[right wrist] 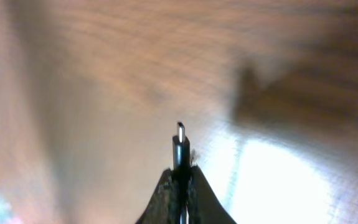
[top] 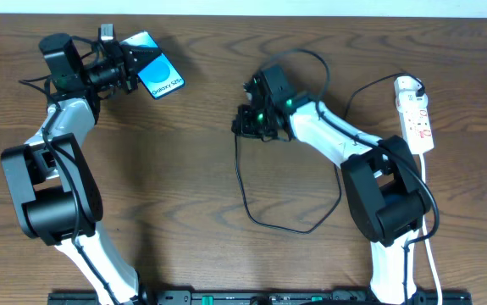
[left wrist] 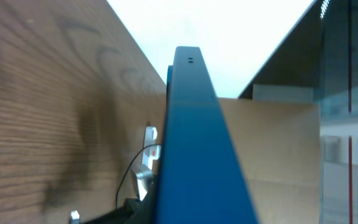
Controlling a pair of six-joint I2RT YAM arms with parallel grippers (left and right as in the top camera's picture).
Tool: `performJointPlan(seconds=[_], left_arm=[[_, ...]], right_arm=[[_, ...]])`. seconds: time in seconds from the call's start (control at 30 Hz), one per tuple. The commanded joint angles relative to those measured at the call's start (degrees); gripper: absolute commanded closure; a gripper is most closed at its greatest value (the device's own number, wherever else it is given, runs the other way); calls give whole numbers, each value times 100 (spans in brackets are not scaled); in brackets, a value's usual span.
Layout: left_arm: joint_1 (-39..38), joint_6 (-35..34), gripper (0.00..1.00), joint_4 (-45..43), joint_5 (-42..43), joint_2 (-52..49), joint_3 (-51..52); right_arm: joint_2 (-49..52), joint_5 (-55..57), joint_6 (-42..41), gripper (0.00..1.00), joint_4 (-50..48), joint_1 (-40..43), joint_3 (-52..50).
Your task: Plug charger to phone and switch on socket
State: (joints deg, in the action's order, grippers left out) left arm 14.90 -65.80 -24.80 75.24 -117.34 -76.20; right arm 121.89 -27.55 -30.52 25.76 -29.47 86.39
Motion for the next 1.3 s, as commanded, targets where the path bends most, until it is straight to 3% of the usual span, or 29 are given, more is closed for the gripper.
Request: performJointPlan(seconds=[0.0,0.13,0.27,0.47,0.73,0.93,1.27], left_arm=[[31,35,92,-409,577,74,-39],[28,33,93,-911,1250,74,-39],[13,31,93,-1067,1486,76,-39],[-26,33,93,-1073,1480,76,-39],[-302,-125,92,-1480,1386,76,-39],[-568,-964,92,-2439,879,76,-42],[-713,-2024,93,-3263,232,76,-42]], right_arm=[[-275,-1099,1902,99,636,-9,723],[-275,-1637,3071,99,1858,-22,1377],[-275,-2439,3493,99,2164,-11,1585],[-271,-3368,3403,99,1794,37,1582],[-269,-3777,2433,99,1108,57,1580],[-267,-4140,2326,99,1106,271,1567],[-267,-4784,2253,99,730,527,1567]])
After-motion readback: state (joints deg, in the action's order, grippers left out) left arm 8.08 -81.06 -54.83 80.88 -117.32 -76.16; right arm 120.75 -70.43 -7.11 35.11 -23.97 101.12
